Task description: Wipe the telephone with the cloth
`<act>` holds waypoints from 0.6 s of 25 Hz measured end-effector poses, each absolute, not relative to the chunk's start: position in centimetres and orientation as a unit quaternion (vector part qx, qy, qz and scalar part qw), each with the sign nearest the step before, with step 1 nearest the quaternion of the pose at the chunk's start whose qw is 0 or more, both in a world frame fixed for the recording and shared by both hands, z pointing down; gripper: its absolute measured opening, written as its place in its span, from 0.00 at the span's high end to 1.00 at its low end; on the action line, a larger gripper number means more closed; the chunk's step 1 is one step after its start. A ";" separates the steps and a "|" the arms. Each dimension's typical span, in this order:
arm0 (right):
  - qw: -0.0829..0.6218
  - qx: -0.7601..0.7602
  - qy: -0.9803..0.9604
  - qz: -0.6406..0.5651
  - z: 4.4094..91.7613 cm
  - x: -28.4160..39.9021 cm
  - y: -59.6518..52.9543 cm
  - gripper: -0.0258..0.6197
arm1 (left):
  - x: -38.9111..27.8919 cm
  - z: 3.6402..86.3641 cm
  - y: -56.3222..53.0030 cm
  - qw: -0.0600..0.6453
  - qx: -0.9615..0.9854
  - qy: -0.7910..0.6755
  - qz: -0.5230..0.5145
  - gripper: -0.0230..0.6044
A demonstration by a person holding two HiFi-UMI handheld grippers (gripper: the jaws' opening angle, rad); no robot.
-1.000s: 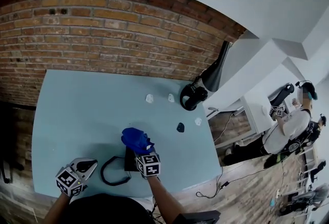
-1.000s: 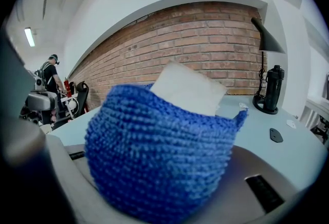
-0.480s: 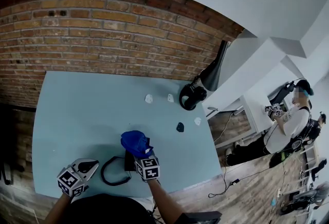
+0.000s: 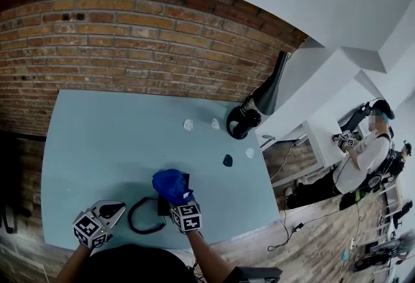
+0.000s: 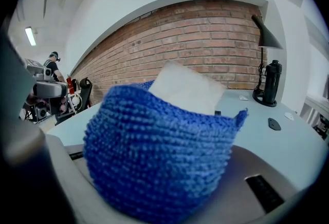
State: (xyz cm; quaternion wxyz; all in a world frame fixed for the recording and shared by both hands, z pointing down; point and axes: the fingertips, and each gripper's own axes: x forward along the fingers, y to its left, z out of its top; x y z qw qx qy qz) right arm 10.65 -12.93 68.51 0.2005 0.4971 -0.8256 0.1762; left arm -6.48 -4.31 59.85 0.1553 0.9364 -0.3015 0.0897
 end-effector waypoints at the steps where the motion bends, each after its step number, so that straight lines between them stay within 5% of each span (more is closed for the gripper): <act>1: 0.201 0.497 -0.825 0.177 68.6 10.7 -12.8 0.75 | -6.5 59.9 -4.3 0.155 0.937 -0.301 0.090 0.93; 15: 0.206 0.494 -0.825 0.181 69.3 10.5 -10.9 0.75 | -6.1 60.1 -4.0 0.155 0.938 -0.295 0.095 0.93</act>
